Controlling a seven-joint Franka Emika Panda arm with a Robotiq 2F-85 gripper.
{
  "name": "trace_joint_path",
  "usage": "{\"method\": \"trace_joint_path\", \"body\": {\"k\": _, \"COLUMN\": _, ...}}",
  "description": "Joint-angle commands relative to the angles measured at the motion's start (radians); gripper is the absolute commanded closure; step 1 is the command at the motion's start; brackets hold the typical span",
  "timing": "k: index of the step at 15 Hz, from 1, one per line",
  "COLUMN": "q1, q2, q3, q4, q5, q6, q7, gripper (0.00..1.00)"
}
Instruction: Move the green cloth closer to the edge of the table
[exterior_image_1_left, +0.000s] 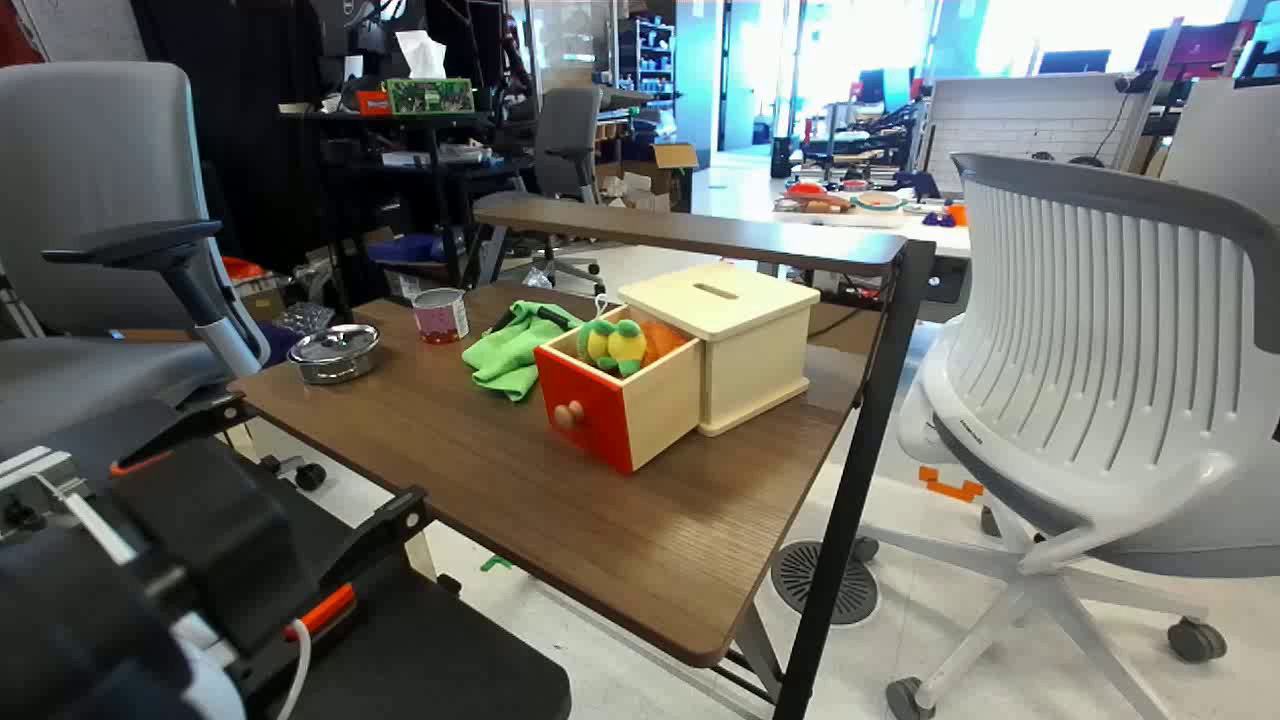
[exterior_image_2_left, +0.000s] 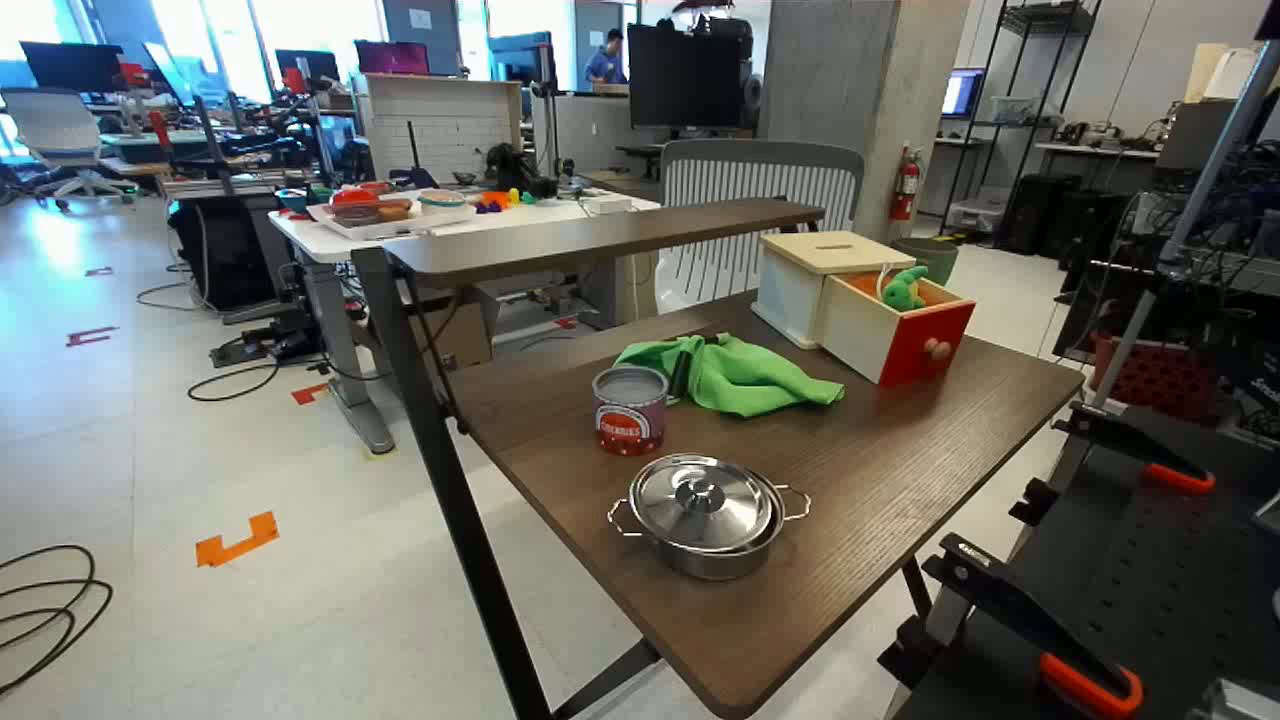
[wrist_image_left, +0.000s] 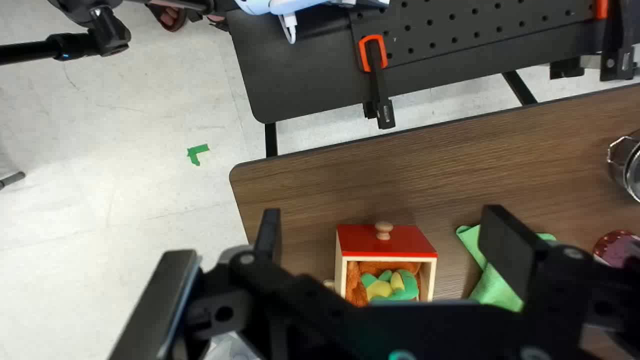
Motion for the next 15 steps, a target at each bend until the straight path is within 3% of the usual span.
{"method": "trace_joint_path", "body": {"k": 1, "q1": -0.005, "q2": 0.001, "q3": 0.005, "q4": 0.002, "q5": 0.003, "q6": -0.001, "q7": -0.002, "gripper": 0.0}}
{"method": "trace_joint_path", "body": {"k": 5, "q1": -0.005, "q2": 0.001, "q3": 0.005, "q4": 0.003, "q5": 0.003, "q6": -0.001, "q7": -0.002, "gripper": 0.0}}
{"method": "trace_joint_path", "body": {"k": 6, "q1": -0.005, "q2": -0.005, "q3": 0.017, "q4": -0.024, "q5": -0.001, "q6": 0.061, "q7": 0.027, "gripper": 0.0}}
{"method": "trace_joint_path", "body": {"k": 10, "q1": 0.061, "q2": 0.04, "q3": 0.071, "q4": -0.07, "q5": 0.035, "q6": 0.135, "q7": 0.037, "gripper": 0.0}}
{"method": "trace_joint_path", "body": {"k": 15, "q1": 0.199, "q2": 0.186, "q3": 0.12, "q4": -0.058, "q5": 0.244, "q6": 0.309, "q7": 0.068, "gripper": 0.0}}
